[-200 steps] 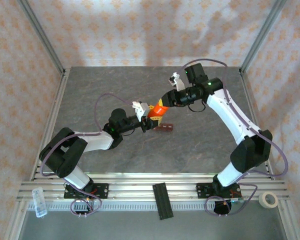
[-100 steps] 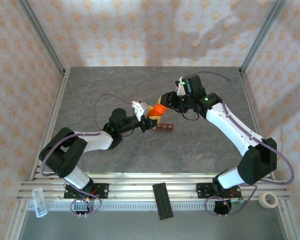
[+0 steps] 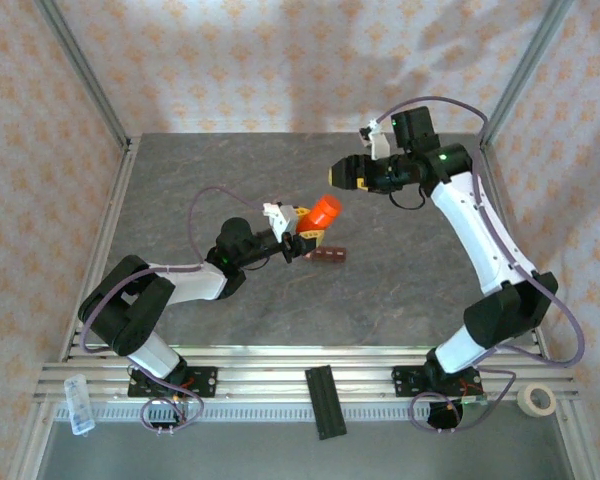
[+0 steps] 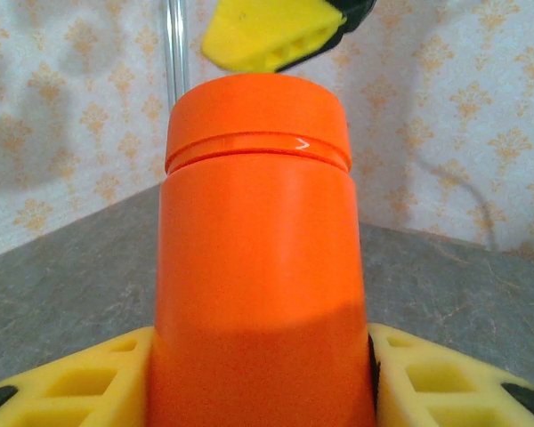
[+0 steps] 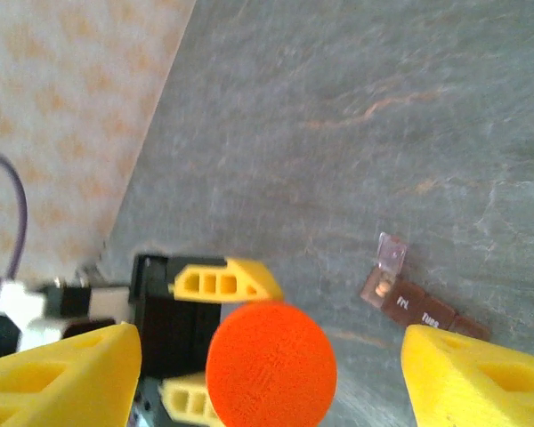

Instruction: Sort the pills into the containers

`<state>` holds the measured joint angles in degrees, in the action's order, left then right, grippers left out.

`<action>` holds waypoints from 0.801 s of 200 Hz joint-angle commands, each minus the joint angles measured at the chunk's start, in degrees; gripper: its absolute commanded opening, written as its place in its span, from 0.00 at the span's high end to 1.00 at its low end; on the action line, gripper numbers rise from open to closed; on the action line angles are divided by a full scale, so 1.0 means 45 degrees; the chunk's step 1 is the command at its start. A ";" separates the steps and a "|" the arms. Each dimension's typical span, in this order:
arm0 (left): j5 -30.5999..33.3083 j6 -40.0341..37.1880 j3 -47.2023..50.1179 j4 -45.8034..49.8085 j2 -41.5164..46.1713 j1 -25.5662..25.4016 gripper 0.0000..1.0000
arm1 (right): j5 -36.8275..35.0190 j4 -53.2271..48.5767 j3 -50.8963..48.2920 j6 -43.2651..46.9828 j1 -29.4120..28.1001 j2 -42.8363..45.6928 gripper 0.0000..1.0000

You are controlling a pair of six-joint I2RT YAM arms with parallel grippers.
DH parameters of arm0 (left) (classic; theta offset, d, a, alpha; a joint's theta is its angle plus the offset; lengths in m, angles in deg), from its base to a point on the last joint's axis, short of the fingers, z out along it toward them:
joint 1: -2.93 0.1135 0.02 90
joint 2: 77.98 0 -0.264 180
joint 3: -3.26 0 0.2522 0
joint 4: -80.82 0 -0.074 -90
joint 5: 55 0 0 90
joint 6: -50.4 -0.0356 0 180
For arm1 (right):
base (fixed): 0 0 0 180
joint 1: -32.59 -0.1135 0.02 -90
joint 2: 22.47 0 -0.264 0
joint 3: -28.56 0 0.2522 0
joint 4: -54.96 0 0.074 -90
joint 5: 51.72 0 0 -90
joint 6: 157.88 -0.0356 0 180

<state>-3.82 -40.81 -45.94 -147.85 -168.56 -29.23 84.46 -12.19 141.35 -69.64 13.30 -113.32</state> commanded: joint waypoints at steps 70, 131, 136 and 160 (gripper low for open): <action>-0.0720 -0.0180 -0.0467 -0.0344 0.0424 -0.0028 1.00 | 0.2056 -0.1809 -0.0227 0.2502 0.0016 -0.0659 0.30; -0.0712 -0.0121 -0.0523 -0.0364 0.0457 -0.0026 1.00 | 0.2068 -0.1807 -0.0384 0.2539 0.0018 -0.0762 0.32; -0.0710 -0.0124 -0.0513 -0.0374 0.0462 -0.0021 1.00 | 0.2068 -0.1797 -0.0395 0.2541 0.0009 -0.0788 0.32; -0.0707 -0.0089 -0.0520 -0.0384 0.0496 -0.0021 1.00 | 0.2002 -0.1789 -0.0405 0.2525 0.0011 -0.0920 0.37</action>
<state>-5.53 -40.98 -46.14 -147.79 -168.43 -29.23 92.63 -19.36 140.15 -59.08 13.30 -116.86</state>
